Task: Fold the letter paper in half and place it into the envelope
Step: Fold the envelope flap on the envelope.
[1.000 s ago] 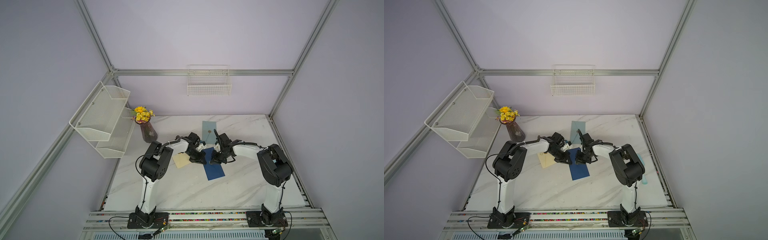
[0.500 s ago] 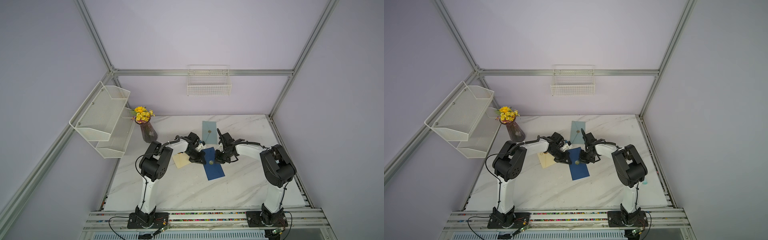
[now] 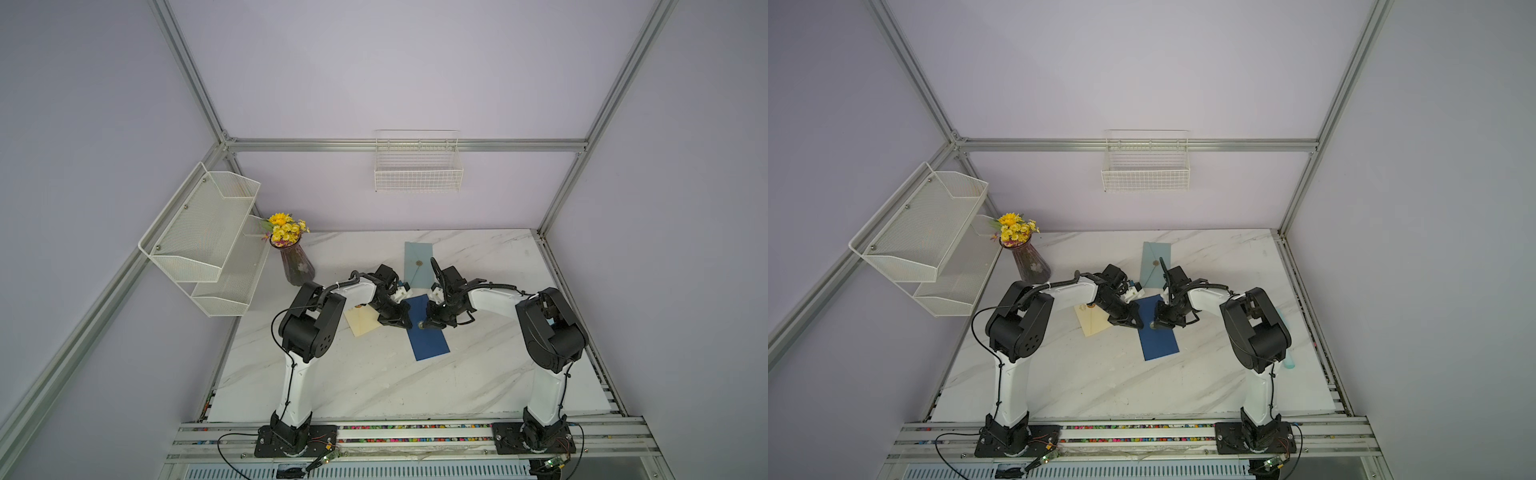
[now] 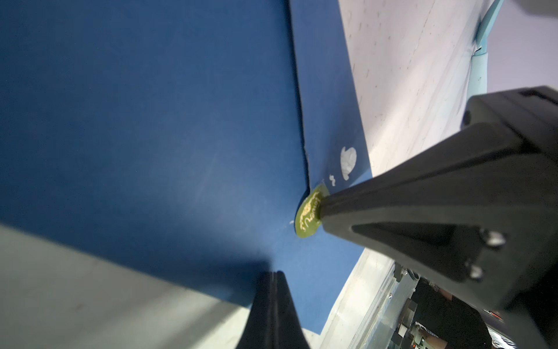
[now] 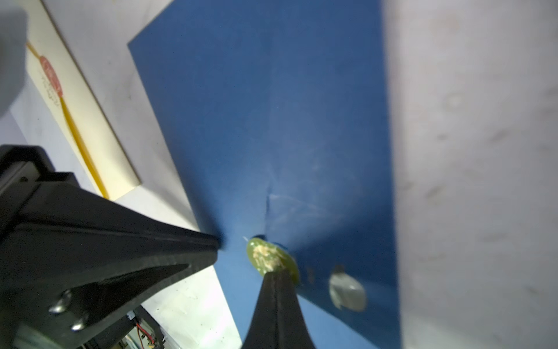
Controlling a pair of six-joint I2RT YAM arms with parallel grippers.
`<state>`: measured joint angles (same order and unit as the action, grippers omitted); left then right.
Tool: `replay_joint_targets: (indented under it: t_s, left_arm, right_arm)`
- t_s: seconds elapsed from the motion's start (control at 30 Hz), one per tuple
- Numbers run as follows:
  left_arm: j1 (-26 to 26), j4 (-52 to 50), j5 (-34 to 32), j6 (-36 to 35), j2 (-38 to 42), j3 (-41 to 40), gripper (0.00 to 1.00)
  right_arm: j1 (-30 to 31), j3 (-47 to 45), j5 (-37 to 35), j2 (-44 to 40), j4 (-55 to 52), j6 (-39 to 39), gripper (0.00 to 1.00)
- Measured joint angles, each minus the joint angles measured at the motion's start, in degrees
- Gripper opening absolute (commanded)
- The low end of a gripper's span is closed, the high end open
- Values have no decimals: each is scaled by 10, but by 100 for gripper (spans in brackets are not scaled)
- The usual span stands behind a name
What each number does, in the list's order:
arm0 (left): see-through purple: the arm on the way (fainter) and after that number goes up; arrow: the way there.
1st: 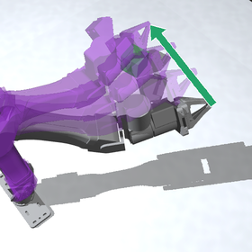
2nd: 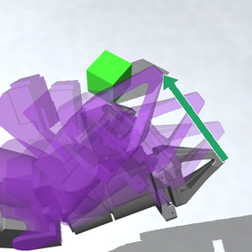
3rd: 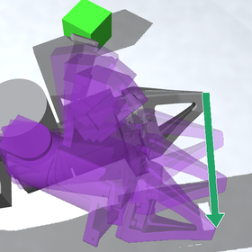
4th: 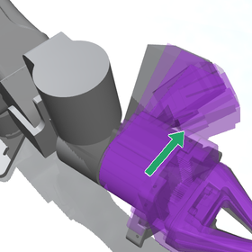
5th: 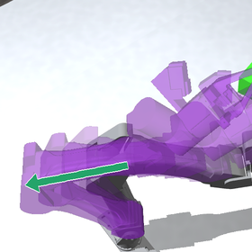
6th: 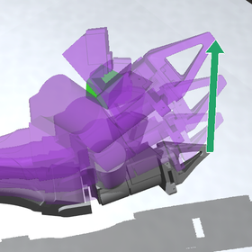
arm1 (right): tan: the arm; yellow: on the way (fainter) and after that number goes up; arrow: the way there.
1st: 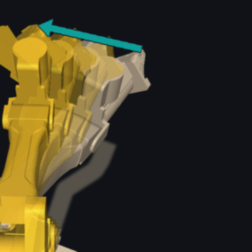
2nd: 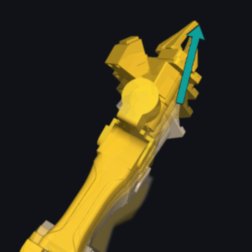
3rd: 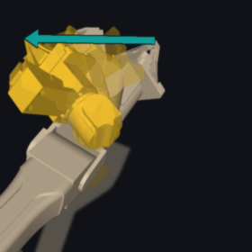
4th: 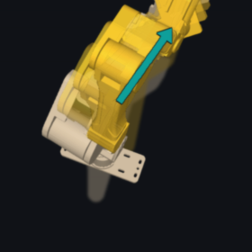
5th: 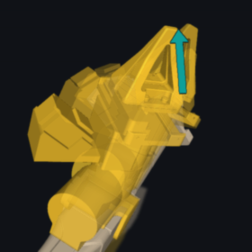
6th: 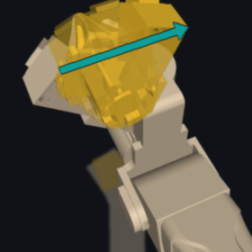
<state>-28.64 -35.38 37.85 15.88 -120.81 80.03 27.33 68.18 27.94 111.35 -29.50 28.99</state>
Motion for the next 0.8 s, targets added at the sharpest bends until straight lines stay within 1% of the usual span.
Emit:
replay_joint_targets:
  t_s: [0.23,0.5,0.6,0.8]
  left_arm:
    - [1,-1,3,0,-2,1,0]
    - [1,-3,3,0,-2,2,0]
    - [1,-3,3,-2,-2,2,0]
    - [1,-3,3,-5,-2,2,0]
  right_arm:
    - [17,5,37,15,13,-7,0]
    - [11,5,28,13,9,-7,0]
    - [-2,3,25,9,-1,-7,0]
    - [-58,-9,7,-7,-26,-7,0]
